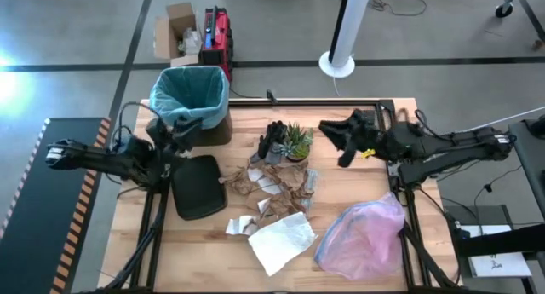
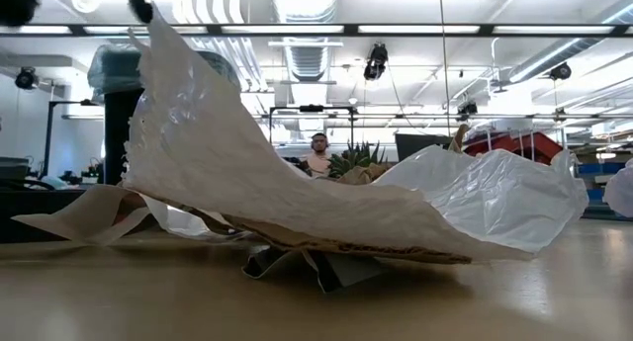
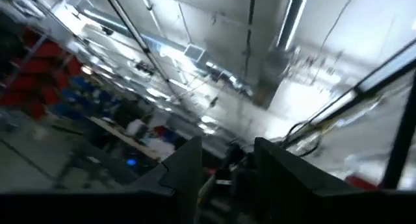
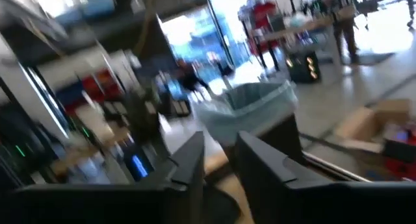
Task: Place trash/remove bag and relplace
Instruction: Prepare the trash bin
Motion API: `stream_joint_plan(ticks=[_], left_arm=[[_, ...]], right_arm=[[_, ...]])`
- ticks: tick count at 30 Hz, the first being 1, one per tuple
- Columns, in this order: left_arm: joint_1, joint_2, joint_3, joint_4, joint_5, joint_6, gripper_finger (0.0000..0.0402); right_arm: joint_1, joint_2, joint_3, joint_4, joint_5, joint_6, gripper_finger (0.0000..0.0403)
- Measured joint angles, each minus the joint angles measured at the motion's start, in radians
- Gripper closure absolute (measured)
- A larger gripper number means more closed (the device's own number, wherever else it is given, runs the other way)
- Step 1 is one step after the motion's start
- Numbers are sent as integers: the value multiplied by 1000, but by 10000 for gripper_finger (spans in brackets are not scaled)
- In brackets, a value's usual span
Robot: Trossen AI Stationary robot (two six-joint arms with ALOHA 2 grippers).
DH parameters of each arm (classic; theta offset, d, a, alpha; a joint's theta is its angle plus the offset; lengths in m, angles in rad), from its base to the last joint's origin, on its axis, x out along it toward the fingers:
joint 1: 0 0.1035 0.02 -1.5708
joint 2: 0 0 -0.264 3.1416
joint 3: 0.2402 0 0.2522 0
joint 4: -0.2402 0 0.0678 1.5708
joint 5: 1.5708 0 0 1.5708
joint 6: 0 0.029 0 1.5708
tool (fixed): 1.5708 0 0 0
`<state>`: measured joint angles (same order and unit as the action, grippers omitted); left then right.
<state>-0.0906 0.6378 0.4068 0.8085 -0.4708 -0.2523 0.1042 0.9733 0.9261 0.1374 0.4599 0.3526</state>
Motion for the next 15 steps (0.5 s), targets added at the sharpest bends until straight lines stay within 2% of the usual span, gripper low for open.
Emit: stream_joint_plan(ticks=[4,9,12,15], left_arm=[[0,59,223,-337,-2,104,274],[0,141,523,-885,-6,142,274],[0,194,703,-1199,-93,160,274],[1,244,855,-1437,-161,140,274]], right_arm=[[0,80,112,-186,-33,-25,264],[7,183,212,-358,-107,-68,215],[18,242,248,-429,-127,-97,200],[33,291,250,-452,-128,-124,190]])
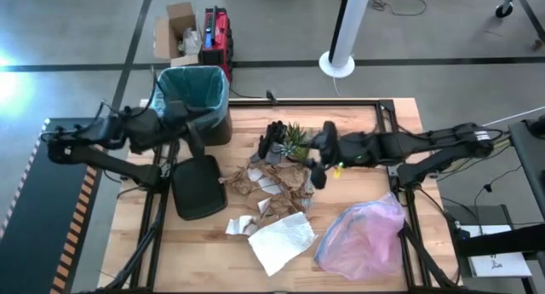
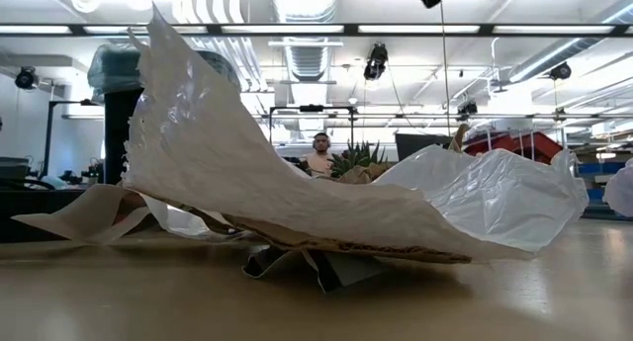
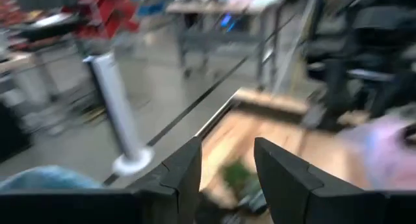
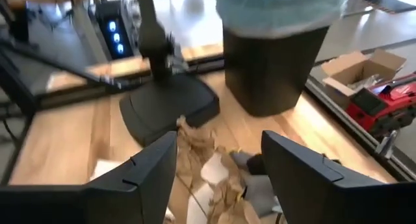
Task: Place trash/remove bag and relplace
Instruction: Prepare the trash bin
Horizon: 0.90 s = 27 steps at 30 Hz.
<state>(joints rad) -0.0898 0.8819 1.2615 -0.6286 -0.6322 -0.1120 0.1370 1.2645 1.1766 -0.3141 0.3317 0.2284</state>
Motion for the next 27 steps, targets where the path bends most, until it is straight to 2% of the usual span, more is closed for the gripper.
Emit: stream_joint_plan(ticks=[5,10,18,27], left_arm=[[4,42,175,-319,-34,-135,271],[26,79,296,-560,-61,-306,247],[52,155,326,-611,-33,-344,180],[75,224,323,-610,-29,-293,123]], right_arm=[[18,65,-12,-2,-9,-5,180],[29,123,-16,-6,-29,-4,173],[29,178,-18,-25,-107,-10,163],[33,162,-19,-79,-106,-38,143]])
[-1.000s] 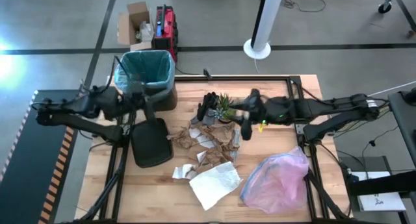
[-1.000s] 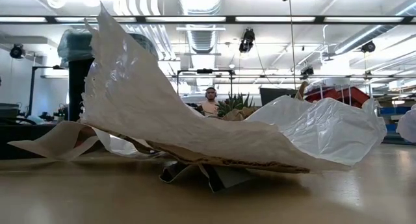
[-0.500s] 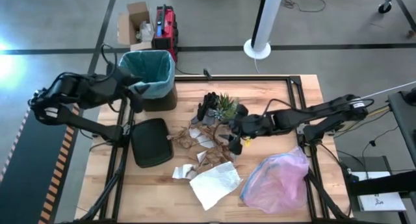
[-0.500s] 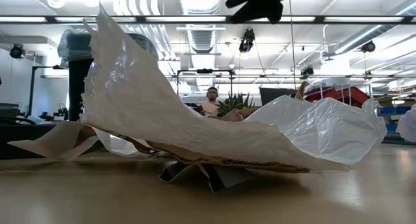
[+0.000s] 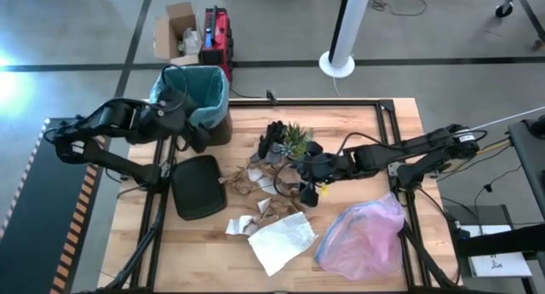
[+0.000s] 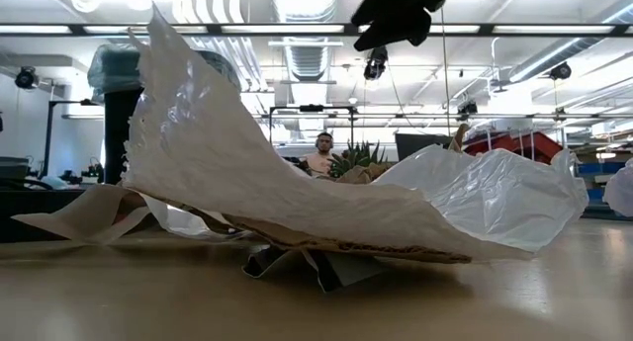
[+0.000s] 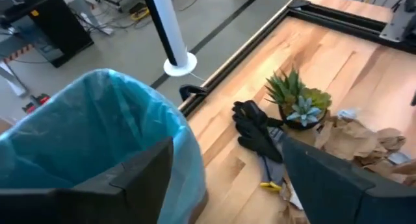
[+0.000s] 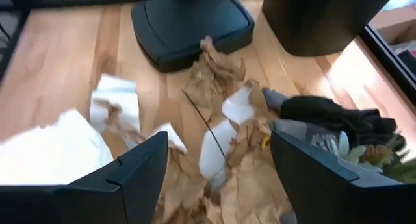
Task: Place trash/remove bag and relplace
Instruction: Prepare the trash bin
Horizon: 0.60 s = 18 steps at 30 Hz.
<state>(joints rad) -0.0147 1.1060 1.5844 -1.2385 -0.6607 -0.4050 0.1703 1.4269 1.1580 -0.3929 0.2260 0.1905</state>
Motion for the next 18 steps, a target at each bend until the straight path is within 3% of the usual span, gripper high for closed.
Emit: stream_joint_plan(ticks=[6,13,18], left_arm=[[36,64,-1,7,-7,93,121],[59,136,-3,26,-127,149,128],[99,187,-3,-14,-74,220,127]], right_arm=[[6,0,-9,-74,2,-15,129],[10,-33,-92,-80,10,42,119],[33,-87,-161,-83,11,88,121]])
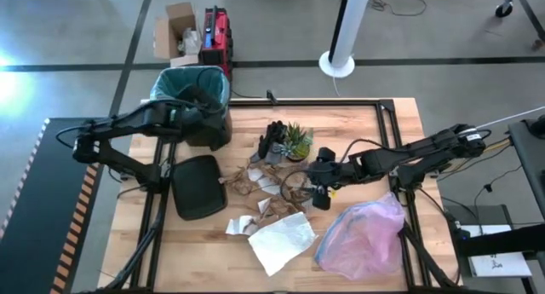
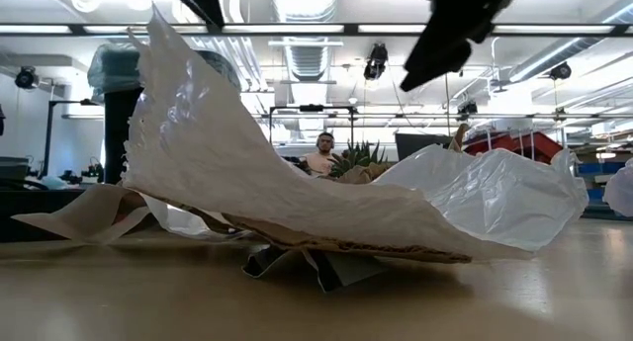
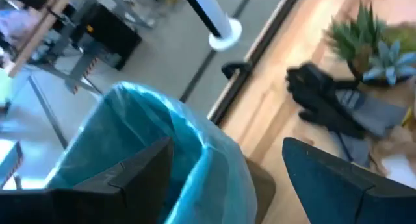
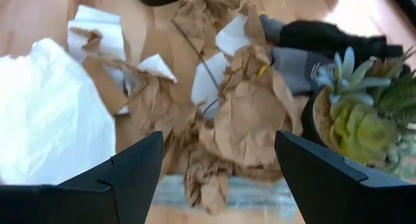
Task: Place trash/remove bag and relplace
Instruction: Prepare the trash bin
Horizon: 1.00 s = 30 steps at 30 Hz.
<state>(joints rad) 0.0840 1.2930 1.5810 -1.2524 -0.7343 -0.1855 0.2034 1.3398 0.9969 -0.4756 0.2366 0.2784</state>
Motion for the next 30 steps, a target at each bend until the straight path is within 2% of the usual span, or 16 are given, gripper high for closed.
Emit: stream_joint_plan(ticks=[6,16,20,25,30], left_arm=[[157,3,0,-19,216,-60,131],[370,26,1,-26,378,29,132],[396,59,1,-7,482,57,132],[395,103,1,59,497,106,132],[394,131,0,182,654,95,132]], right_arm=[[46,-78,-56,-3,54,11,117],[61,-116,-70,2,80,21,125],[61,-114,-70,2,81,84,124],[61,-115,-70,2,105,123,126],[61,-110,-70,6,105,123,130]])
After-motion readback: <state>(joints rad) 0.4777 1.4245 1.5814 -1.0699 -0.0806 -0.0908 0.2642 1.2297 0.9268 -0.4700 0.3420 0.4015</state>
